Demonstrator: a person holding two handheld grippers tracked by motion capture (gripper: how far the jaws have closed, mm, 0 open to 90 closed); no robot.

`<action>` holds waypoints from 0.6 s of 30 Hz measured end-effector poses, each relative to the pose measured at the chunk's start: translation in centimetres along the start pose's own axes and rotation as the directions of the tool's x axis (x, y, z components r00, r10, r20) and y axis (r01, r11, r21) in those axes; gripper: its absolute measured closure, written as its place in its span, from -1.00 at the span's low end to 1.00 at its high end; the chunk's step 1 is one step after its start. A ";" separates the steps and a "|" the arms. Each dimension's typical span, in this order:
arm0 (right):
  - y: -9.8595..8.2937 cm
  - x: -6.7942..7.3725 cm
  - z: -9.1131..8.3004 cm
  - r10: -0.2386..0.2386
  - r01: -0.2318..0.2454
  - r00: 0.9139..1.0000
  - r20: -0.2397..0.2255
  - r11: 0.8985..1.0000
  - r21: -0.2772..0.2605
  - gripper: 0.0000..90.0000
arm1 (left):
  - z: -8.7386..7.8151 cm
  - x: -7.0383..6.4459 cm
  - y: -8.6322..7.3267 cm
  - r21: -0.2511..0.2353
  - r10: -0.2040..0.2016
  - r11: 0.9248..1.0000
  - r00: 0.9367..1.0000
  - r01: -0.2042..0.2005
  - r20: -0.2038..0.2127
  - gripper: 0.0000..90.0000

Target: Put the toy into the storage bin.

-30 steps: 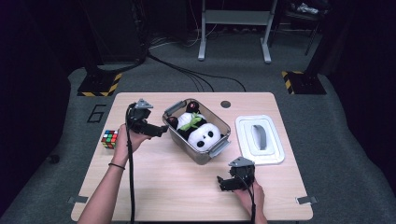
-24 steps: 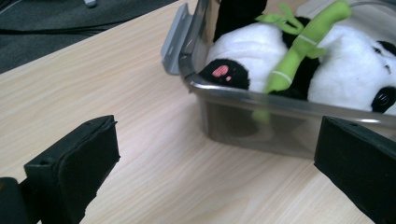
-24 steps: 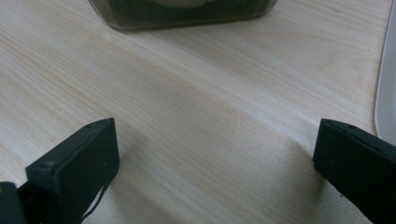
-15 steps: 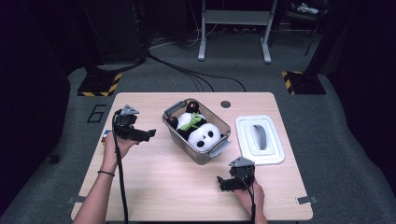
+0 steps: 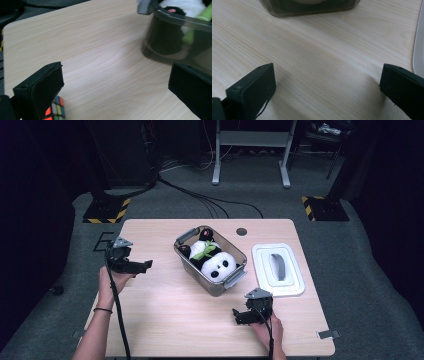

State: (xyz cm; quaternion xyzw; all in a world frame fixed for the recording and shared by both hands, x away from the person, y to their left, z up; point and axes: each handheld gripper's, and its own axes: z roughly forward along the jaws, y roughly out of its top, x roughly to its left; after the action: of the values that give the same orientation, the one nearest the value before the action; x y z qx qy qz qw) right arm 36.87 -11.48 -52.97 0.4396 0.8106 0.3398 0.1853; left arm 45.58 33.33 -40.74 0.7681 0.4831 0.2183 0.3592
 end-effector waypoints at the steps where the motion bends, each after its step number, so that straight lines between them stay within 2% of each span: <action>1: 0.0 0.0 0.0 0.001 -0.001 1.000 0.000 1.000 0.001 -1.00 | 0.0 0.4 -0.2 -0.002 -0.010 1.000 1.000 0.010 -0.008 -1.00; 7: 0.0 0.0 0.0 0.001 -0.001 1.000 0.000 1.000 0.000 -1.00 | -0.2 2.0 -1.0 -0.009 -0.046 0.999 0.998 0.046 -0.046 -1.00; 12: 0.0 0.0 0.0 0.001 -0.001 1.000 0.000 1.000 0.001 -1.00 | 0.1 3.4 -1.6 -0.032 -0.077 0.997 0.991 0.074 -0.107 -1.00; 18: 0.0 0.0 0.0 0.001 -0.001 1.000 0.000 1.000 0.001 -1.00 | 0.5 5.1 -2.9 -0.017 -0.118 0.993 0.983 0.117 -0.141 -1.00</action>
State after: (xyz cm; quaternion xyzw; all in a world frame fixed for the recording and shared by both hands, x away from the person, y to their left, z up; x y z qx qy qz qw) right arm 36.88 -11.47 -52.96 0.4398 0.8106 0.3396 0.1849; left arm 46.53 38.54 -43.34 0.7194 0.5509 0.2527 0.3393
